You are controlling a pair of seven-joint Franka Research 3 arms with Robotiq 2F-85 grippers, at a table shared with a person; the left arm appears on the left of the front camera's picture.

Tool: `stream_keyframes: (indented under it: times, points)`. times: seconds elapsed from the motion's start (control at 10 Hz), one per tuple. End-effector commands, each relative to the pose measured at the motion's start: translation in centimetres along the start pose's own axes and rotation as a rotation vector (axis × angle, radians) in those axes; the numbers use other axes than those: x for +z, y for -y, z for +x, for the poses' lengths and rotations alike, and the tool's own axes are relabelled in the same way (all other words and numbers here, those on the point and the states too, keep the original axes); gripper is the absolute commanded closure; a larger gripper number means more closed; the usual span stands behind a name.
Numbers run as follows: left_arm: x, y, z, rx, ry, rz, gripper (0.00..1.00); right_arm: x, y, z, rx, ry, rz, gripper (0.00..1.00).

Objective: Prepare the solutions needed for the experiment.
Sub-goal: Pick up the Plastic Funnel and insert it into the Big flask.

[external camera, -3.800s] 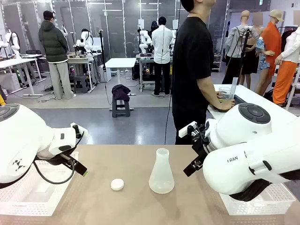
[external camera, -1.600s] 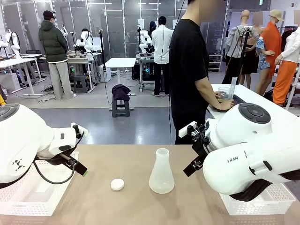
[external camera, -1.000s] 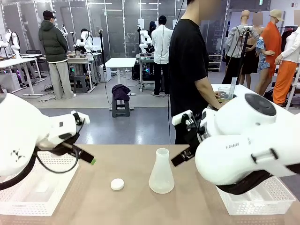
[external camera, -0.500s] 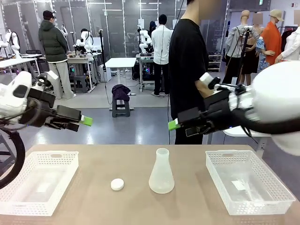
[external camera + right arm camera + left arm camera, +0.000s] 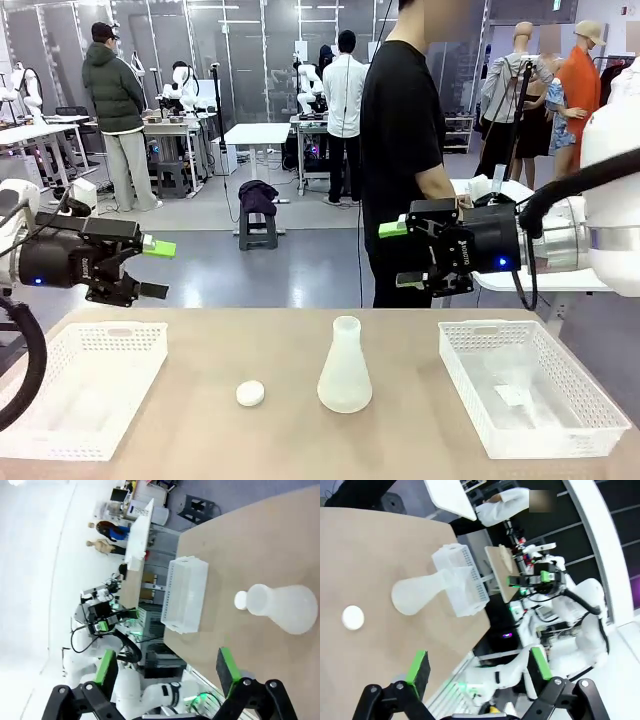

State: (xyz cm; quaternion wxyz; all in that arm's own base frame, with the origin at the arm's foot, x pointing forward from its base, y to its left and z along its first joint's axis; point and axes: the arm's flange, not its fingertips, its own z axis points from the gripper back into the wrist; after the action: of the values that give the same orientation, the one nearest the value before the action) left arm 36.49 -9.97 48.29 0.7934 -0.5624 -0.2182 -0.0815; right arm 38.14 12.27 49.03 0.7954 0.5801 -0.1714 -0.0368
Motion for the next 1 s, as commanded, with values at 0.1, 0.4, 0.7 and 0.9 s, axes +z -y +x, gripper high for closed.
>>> stream_keyframes:
  times: [0.1, 0.4, 0.7, 0.9]
  points:
    - [-2.1, -1.0, 0.1, 0.075, 0.065, -0.121, 0.0, -2.2, 1.2, 0.2, 0.014, -0.018, 0.012, 0.0]
    - [-2.8, -1.0, 0.4, 0.058, 0.1, -0.091, 0.0, -2.4, 1.4, 0.0, 0.065, 0.016, -0.032, 0.0]
    - [-0.8, -0.8, -0.2, 0.096, 0.071, -0.111, 0.0, -2.7, 2.4, 0.0, -0.022, -0.038, 0.008, 0.0]
    - [-0.8, -0.8, -0.2, 0.096, 0.071, -0.111, 0.0, -2.7, 2.4, 0.0, -0.022, -0.038, 0.008, 0.0]
